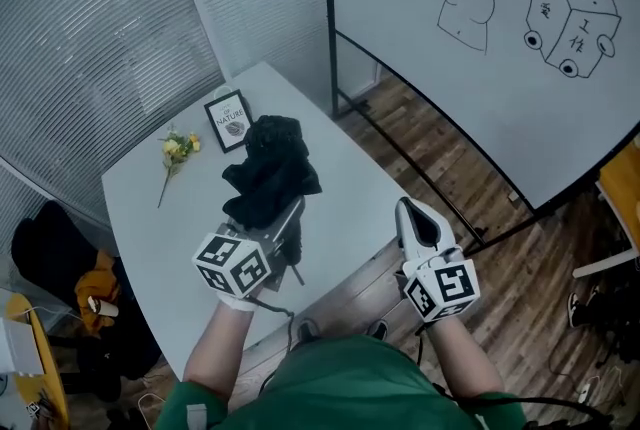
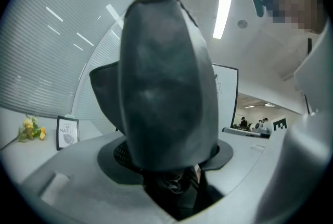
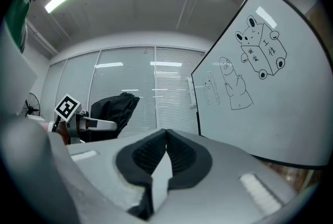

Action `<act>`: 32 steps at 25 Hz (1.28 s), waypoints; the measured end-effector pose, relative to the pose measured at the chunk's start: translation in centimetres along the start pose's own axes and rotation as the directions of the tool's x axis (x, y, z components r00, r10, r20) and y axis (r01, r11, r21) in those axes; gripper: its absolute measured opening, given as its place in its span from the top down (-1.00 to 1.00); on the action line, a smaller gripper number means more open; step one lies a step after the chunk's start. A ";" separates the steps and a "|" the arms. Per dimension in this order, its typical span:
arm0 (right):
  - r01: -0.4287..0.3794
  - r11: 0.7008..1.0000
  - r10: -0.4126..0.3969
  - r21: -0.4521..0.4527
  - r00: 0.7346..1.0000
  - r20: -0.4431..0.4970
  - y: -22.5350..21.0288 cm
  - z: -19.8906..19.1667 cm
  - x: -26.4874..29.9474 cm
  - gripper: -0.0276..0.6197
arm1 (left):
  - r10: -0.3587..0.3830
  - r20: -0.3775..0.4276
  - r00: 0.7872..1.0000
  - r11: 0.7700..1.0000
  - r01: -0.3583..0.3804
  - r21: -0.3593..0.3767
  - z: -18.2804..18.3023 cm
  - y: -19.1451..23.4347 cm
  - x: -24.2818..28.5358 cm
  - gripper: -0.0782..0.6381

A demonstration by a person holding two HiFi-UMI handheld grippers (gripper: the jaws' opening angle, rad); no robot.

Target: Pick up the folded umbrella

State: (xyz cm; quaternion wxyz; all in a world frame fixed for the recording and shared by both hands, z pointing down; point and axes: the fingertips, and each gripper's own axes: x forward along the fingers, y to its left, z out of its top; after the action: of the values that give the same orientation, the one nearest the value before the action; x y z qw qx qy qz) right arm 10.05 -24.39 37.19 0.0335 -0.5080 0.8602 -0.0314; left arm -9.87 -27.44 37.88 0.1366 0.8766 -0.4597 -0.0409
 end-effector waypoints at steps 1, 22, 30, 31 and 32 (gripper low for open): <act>-0.003 1.000 0.003 -0.002 1.000 0.006 0.0 0.3 0.0 0.91 | -0.006 0.023 1.000 1.000 0.006 0.016 1.0 -0.5 -0.1 0.00; 0.002 0.997 0.009 -0.082 0.992 0.123 -1.7 4.4 -1.1 0.91 | -0.053 0.248 0.967 0.994 0.028 0.103 6.5 -4.7 -2.2 0.00; -0.010 0.996 0.023 -0.093 0.991 0.135 -1.5 4.7 -0.8 0.91 | -0.055 0.245 0.968 0.993 0.027 0.118 6.2 -4.8 -2.3 0.00; -0.010 0.996 0.022 -0.092 0.991 0.135 -1.6 4.7 -0.8 0.91 | -0.055 0.244 0.968 0.992 0.026 0.121 6.2 -4.8 -2.3 0.00; -0.009 0.996 0.021 -0.090 0.991 0.136 -1.6 4.6 -0.7 0.91 | -0.056 0.243 0.968 0.992 0.026 0.122 6.2 -4.8 -2.3 0.00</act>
State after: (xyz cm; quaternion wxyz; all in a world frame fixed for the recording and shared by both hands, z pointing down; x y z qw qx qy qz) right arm 12.23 -24.61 32.74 0.0697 -0.5036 0.8601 0.0422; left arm -8.63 -24.21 30.50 0.0255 0.8805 -0.4565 -0.1248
